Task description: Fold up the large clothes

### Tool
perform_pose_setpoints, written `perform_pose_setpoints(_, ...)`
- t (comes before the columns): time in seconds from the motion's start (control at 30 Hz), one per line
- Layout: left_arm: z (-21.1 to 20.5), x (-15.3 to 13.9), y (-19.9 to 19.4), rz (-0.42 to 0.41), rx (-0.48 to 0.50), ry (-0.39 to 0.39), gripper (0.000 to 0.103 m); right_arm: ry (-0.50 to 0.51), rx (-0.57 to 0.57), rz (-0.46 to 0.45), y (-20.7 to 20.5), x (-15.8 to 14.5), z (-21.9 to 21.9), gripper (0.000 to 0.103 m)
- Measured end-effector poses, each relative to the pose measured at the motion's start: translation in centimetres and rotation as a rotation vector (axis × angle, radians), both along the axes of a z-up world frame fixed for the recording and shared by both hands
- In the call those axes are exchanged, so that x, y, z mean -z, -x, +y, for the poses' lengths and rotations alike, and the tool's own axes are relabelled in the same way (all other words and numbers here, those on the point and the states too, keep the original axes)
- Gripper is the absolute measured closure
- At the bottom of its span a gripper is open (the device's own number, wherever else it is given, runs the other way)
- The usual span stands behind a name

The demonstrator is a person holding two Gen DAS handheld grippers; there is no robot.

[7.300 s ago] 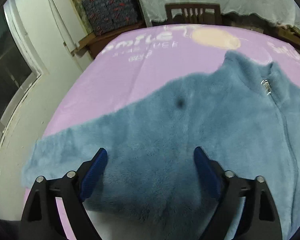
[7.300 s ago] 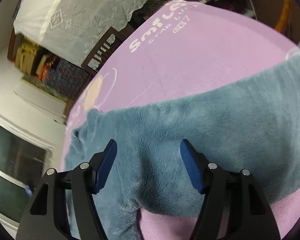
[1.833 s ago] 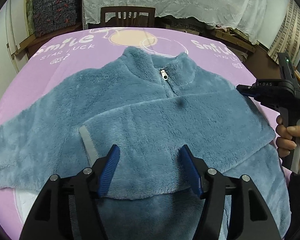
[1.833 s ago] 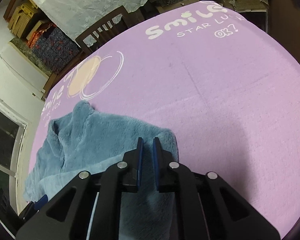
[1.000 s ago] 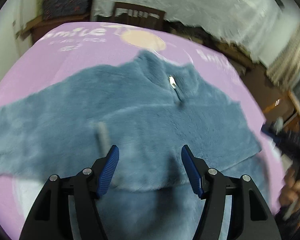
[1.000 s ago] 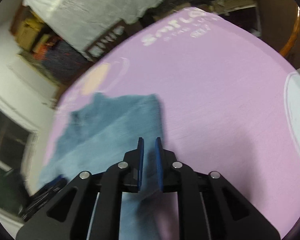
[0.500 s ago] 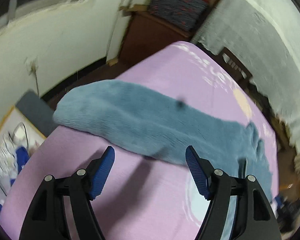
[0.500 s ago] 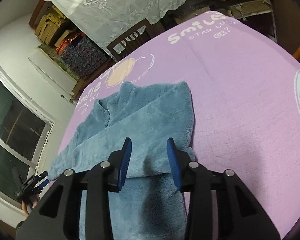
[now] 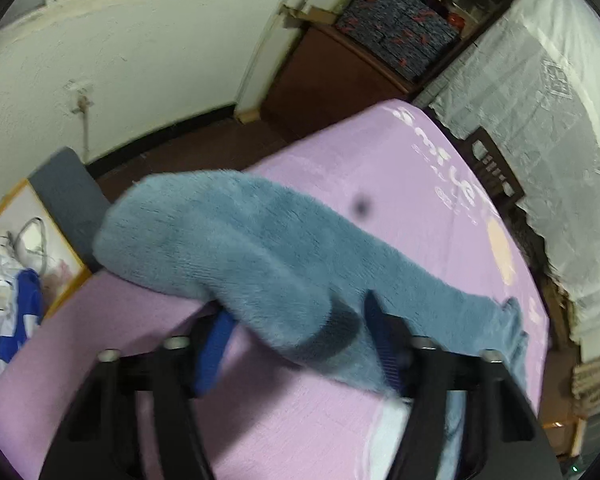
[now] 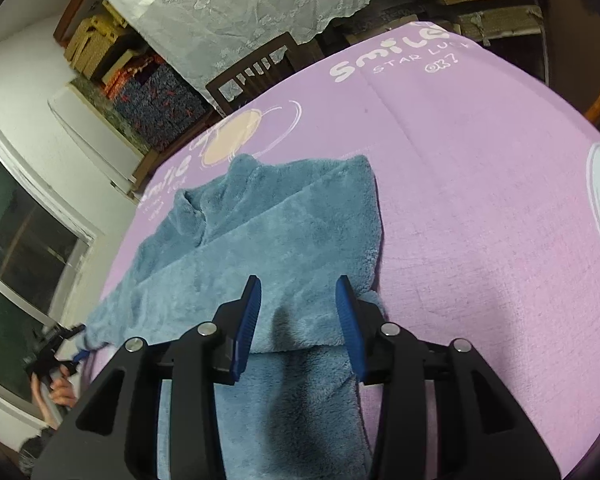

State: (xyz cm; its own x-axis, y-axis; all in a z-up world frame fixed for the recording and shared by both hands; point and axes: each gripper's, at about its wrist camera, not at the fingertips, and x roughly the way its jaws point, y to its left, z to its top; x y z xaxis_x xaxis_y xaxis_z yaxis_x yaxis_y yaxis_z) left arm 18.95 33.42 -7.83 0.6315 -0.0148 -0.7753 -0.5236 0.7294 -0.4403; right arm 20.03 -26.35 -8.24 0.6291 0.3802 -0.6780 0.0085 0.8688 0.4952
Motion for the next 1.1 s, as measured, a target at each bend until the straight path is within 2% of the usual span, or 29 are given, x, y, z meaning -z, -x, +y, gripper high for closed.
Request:
perform_pose_setpoints(0.03,0.0,-0.1,0.0,0.011,0.000,-0.026,0.074,0.013,-0.003,0.000,0.0,0.0,0.2,0.064)
perform_pose_setpoints(0.2,0.1,-0.9,-0.1,0.008,0.027,-0.056,0.088,0.014,-0.009,0.006,-0.1,0.2,0.2,0.064)
perform_pose_setpoints(0.27,-0.8,-1.8,-0.3,0.011,0.043,-0.116,0.089,0.007,-0.007,0.010,-0.2,0.3,0.1,0.064)
perform_pose_setpoints(0.4,-4.6,-5.3,-0.7,-0.008,0.096,-0.304,0.089,0.008,-0.009,0.019,-0.3,0.5,0.1,0.064)
perform_pose_setpoints(0.63,-13.5,-10.6,-0.9,-0.094,0.219,-0.502,0.089,-0.013,-0.007,0.042,-0.5,1.0,-0.1,0.065)
perform_pose_setpoints(0.83,-22.9,-12.3,-1.2,-0.156,0.376,-0.609,0.089,-0.016,-0.009,0.046,-0.6,1.1,-0.1,0.065)
perform_pose_setpoints(1.1,-33.2,-10.4,-1.6,-0.180,0.559,-0.618,0.089,-0.019,-0.014,0.050,-0.8,1.3,-0.1,0.065)
